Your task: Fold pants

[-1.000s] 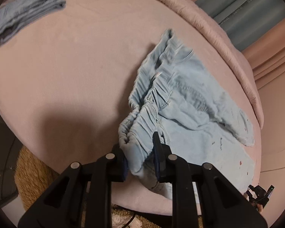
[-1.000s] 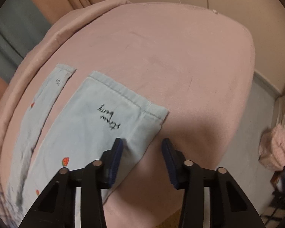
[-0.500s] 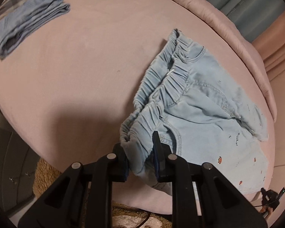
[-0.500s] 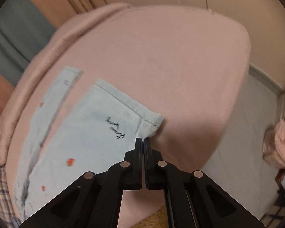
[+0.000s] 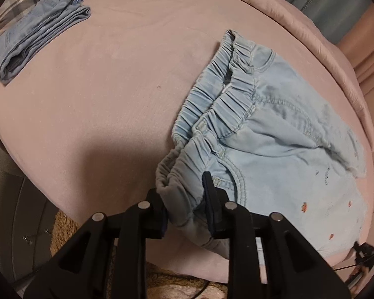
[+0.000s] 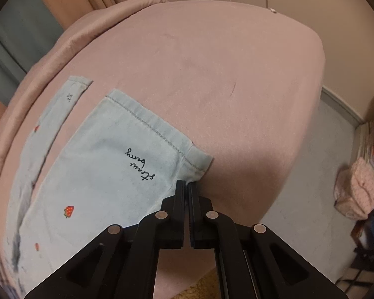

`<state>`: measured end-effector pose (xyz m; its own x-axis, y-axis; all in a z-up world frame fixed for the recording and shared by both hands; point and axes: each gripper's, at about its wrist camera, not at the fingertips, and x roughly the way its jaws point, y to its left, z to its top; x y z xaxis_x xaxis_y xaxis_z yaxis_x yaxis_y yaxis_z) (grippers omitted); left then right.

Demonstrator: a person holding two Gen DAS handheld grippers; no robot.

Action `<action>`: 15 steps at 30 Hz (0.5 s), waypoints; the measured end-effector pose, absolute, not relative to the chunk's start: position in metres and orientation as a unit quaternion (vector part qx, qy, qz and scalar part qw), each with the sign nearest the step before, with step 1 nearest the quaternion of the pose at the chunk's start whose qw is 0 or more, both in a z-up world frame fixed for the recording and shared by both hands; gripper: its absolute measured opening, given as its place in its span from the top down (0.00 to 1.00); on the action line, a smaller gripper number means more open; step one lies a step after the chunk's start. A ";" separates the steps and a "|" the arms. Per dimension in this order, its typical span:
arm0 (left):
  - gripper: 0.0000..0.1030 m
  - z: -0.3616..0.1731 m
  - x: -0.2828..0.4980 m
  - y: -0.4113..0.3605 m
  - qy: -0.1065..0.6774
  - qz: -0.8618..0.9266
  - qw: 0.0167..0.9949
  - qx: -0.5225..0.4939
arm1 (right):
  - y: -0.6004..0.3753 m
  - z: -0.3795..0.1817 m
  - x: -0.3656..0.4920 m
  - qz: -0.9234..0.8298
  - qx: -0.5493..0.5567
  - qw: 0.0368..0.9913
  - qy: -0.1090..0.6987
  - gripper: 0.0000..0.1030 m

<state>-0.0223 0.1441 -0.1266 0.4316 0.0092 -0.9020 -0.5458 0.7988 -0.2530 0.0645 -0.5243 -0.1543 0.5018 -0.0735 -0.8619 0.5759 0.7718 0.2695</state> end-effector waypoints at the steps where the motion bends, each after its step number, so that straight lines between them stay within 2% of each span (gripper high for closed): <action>1: 0.70 -0.124 -0.022 0.144 0.505 0.174 0.802 -0.268 | -0.524 -0.153 0.066 -0.202 0.270 0.821 0.461 0.98; 4: 0.57 -0.110 -0.019 0.141 0.501 0.181 0.807 -0.256 | -0.523 -0.151 0.067 -0.214 0.261 0.820 0.463 0.98; 6: 0.35 -0.098 -0.017 0.138 0.486 0.181 0.819 -0.246 | -0.521 -0.149 0.065 -0.218 0.248 0.822 0.464 0.98; 8: 0.27 -0.083 -0.016 0.136 0.467 0.178 0.832 -0.242 | -0.519 -0.145 0.064 -0.224 0.233 0.823 0.467 0.98; 10: 0.24 -0.069 -0.013 0.131 0.452 0.167 0.843 -0.240 | -0.516 -0.140 0.064 -0.233 0.215 0.824 0.469 0.93; 11: 0.21 -0.061 -0.010 0.127 0.444 0.156 0.848 -0.242 | -0.515 -0.137 0.062 -0.239 0.208 0.826 0.466 0.85; 12: 0.19 -0.058 -0.010 0.123 0.438 0.147 0.852 -0.246 | -0.512 -0.131 0.061 -0.245 0.199 0.829 0.462 0.69; 13: 0.18 -0.054 -0.008 0.119 0.433 0.134 0.856 -0.250 | -0.511 -0.127 0.060 -0.248 0.196 0.832 0.457 0.60; 14: 0.17 -0.050 -0.004 0.113 0.428 0.116 0.859 -0.255 | -0.508 -0.120 0.059 -0.248 0.193 0.837 0.449 0.42; 15: 0.17 -0.048 -0.002 0.108 0.427 0.104 0.860 -0.257 | -0.503 -0.113 0.061 -0.245 0.190 0.844 0.438 0.34</action>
<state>-0.0021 0.1078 -0.0478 0.6131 -0.0407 -0.7890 -0.3994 0.8457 -0.3540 0.0608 -0.5033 -0.1126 0.4962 -0.2466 -0.8324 0.5792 0.8083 0.1058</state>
